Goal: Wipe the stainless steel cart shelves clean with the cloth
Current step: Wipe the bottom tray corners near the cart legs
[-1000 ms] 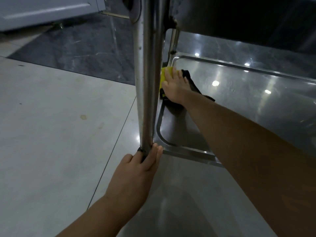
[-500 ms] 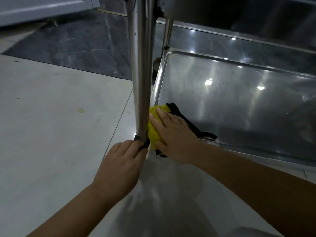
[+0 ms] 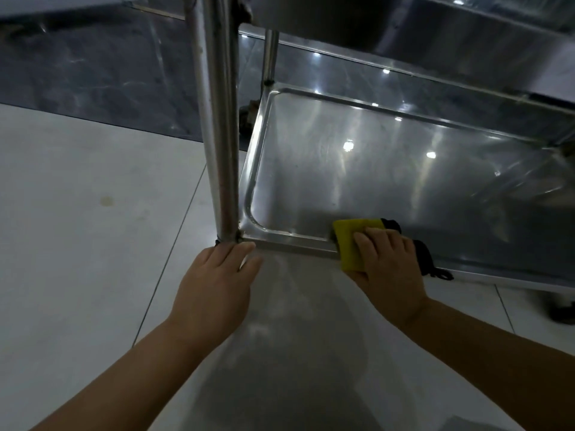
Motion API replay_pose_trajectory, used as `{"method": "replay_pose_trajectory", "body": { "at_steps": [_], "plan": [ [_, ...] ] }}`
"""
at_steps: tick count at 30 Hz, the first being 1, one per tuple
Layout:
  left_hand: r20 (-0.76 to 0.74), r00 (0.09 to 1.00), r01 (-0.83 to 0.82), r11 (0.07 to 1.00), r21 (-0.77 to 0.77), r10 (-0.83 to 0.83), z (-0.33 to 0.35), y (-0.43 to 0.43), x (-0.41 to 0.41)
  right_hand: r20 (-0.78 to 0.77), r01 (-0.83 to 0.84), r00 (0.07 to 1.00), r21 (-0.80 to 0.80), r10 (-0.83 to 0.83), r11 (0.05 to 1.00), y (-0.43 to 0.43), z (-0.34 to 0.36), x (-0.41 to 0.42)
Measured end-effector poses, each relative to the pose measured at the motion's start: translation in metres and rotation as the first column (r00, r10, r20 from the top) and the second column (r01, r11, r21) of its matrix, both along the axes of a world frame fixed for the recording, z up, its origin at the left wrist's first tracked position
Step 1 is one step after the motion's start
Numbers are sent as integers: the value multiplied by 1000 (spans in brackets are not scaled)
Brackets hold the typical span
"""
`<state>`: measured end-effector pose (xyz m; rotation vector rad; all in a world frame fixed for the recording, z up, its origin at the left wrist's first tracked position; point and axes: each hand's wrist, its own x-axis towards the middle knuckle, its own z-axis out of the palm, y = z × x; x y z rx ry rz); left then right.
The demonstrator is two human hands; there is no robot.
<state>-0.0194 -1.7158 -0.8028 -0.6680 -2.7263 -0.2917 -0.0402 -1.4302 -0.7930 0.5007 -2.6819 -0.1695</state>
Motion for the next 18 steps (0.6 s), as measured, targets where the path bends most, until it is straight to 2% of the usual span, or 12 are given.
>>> {"method": "replay_pose_trajectory", "body": {
  "at_steps": [5,9,13,18],
  "plan": [
    [13,999,-37,999,8,37,-3,-7,5,-37,-133,990,36,135,990,-91,1,-24],
    [67,993,-104,994,29,102,-2,-10,8,15,-235,972,125,235,964,-132,-2,-42],
    [30,999,-40,999,8,39,11,10,4,7,-262,965,104,262,960,-81,1,-33],
    [-80,967,230,965,-130,-241,34,79,-20,59,-182,983,118,176,976,31,2,-12]
  ]
}}
